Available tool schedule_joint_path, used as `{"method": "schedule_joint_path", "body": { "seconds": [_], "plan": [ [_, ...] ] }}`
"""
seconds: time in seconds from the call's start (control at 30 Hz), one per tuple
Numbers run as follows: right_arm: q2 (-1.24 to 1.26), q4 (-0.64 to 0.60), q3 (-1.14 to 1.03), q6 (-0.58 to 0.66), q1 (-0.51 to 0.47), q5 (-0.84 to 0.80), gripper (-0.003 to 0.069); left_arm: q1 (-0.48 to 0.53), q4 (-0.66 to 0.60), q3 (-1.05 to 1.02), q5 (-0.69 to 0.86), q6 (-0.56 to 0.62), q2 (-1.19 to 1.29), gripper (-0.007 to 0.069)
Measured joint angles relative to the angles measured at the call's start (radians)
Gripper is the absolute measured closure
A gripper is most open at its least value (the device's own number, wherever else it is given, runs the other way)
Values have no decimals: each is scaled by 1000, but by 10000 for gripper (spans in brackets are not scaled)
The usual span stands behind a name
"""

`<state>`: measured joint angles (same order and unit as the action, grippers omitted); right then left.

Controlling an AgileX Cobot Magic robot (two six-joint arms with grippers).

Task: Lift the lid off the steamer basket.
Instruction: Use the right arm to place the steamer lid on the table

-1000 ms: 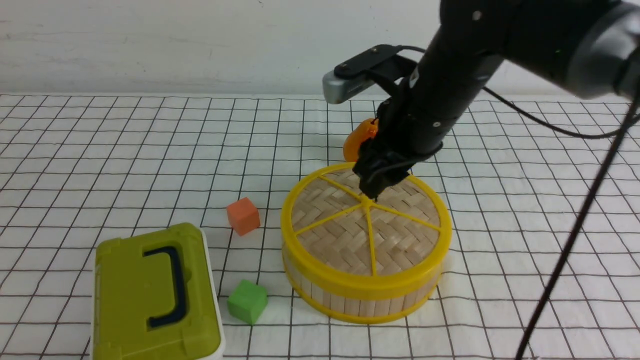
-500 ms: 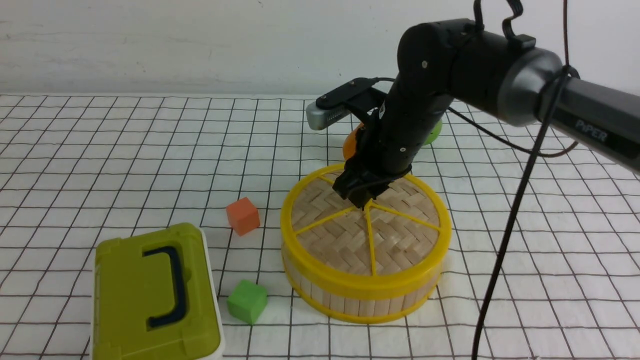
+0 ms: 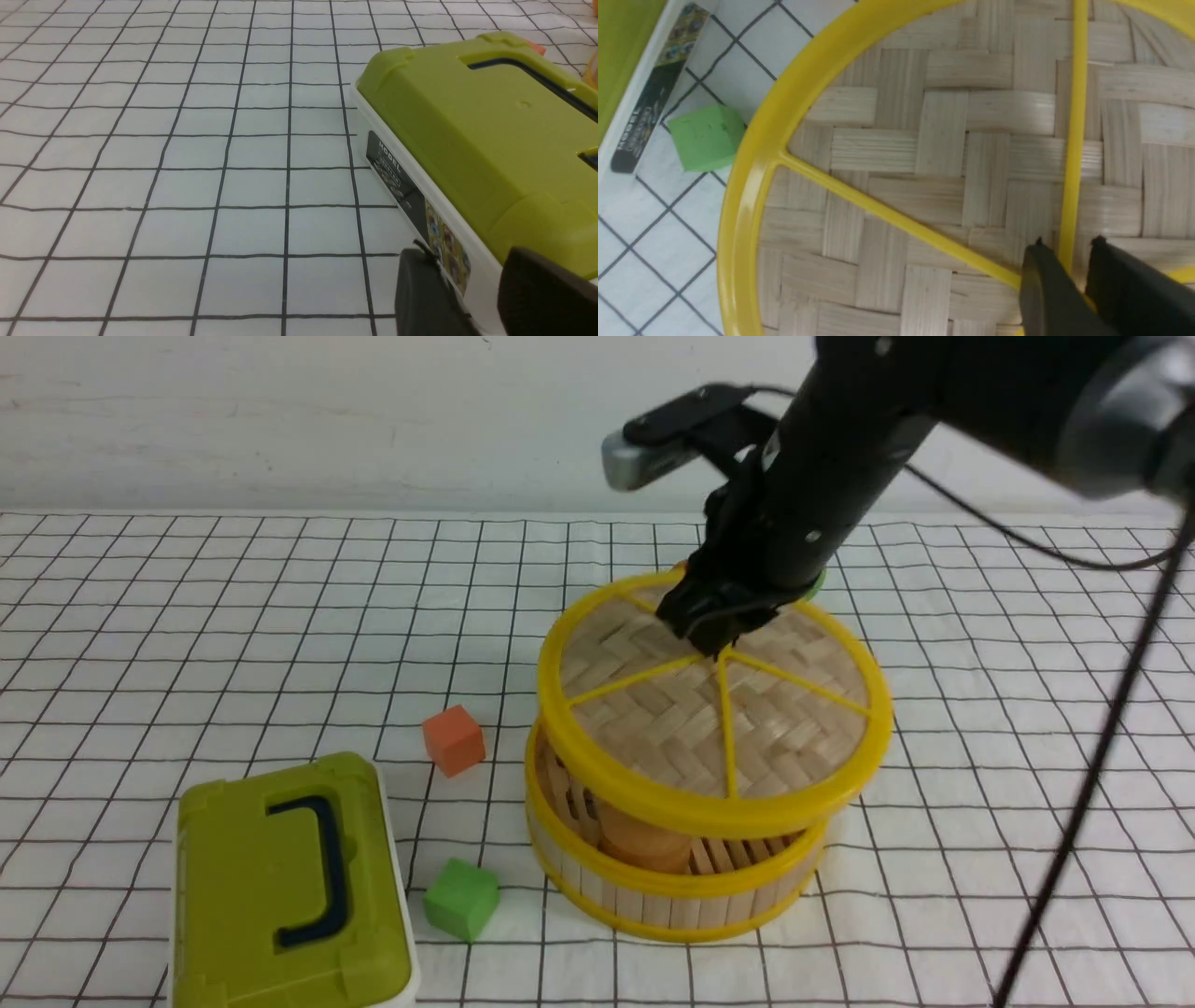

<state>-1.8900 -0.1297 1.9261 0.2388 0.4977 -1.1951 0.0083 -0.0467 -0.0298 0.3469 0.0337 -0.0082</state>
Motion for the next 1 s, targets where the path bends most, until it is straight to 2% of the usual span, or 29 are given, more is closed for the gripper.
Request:
{"method": "schedule_joint_path", "body": {
  "seconds": [0.3,0.43,0.67,0.7,0.8,1.0],
  "plan": [
    [268,193,-34,-96,-6,-60,554,0,0,0,0,0,0,386],
    [364,221,-128,-131,-43,-60,554,0,0,0,0,0,0,386],
    [492,197,-443,-148,-256,-38,554,0,0,0,0,0,0,386],
    [492,195,-449,-148,-262,-32,554,0,0,0,0,0,0,386],
    [466,135,-535,-131,-377,45,554,0,0,0,0,0,0,386],
    [360,61,-573,-104,-471,204,554,0,0,0,0,0,0,386]
  ]
}}
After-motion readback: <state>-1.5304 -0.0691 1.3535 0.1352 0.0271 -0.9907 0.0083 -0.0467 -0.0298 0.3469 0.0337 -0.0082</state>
